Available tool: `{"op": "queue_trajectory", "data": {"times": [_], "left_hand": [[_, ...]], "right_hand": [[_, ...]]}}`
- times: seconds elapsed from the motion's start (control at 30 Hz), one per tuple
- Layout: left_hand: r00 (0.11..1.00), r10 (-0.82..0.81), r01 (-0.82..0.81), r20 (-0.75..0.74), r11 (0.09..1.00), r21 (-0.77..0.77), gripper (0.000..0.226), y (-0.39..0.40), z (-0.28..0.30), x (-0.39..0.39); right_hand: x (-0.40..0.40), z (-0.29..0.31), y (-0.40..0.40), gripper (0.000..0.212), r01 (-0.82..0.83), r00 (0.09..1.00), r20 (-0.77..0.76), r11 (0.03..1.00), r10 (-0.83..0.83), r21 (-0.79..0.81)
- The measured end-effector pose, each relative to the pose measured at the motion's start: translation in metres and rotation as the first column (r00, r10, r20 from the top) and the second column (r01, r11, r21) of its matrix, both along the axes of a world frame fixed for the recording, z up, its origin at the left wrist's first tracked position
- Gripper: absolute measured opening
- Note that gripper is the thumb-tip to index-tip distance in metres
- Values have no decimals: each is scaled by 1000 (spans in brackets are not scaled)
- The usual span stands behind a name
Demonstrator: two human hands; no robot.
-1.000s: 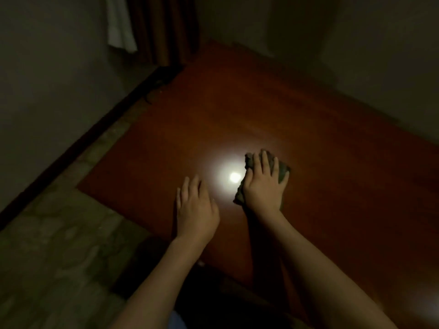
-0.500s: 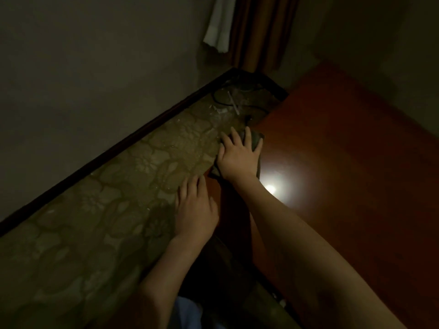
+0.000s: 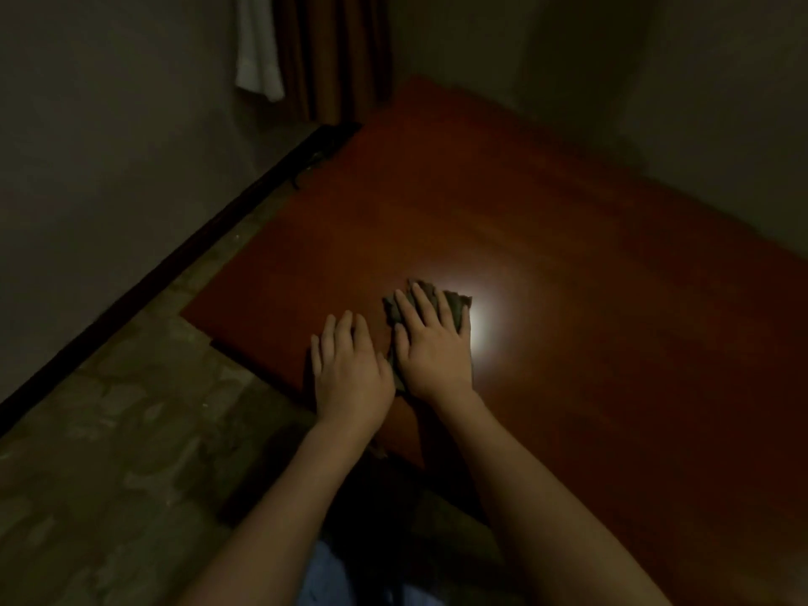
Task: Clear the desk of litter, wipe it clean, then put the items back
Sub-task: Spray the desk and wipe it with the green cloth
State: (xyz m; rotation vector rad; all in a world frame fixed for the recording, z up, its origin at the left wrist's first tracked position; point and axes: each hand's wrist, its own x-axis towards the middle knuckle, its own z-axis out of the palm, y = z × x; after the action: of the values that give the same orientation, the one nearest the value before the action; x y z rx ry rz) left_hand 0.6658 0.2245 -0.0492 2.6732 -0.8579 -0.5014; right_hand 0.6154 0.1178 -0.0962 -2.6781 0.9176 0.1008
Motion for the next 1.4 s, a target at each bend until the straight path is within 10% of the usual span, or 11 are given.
{"op": "queue_trajectory", "data": {"times": [0.8,1.1,1.4], "left_hand": [[629,-777,774,-30,629,-78,58,-183,-20,-647],[551,-829,831,-98,556,-23,58,-174,-7,-679],[632,-767,768,-113,639,-39,58,-145,-2,-570]], "right_hand": [[-769,-5,-170,47,739,670,22,666,-742,-101],[-807,-4,-110,63,833,546,-11,545,-837,-95],[-658,-1,-73,64,817,563,-109,571,-820,-76]]}}
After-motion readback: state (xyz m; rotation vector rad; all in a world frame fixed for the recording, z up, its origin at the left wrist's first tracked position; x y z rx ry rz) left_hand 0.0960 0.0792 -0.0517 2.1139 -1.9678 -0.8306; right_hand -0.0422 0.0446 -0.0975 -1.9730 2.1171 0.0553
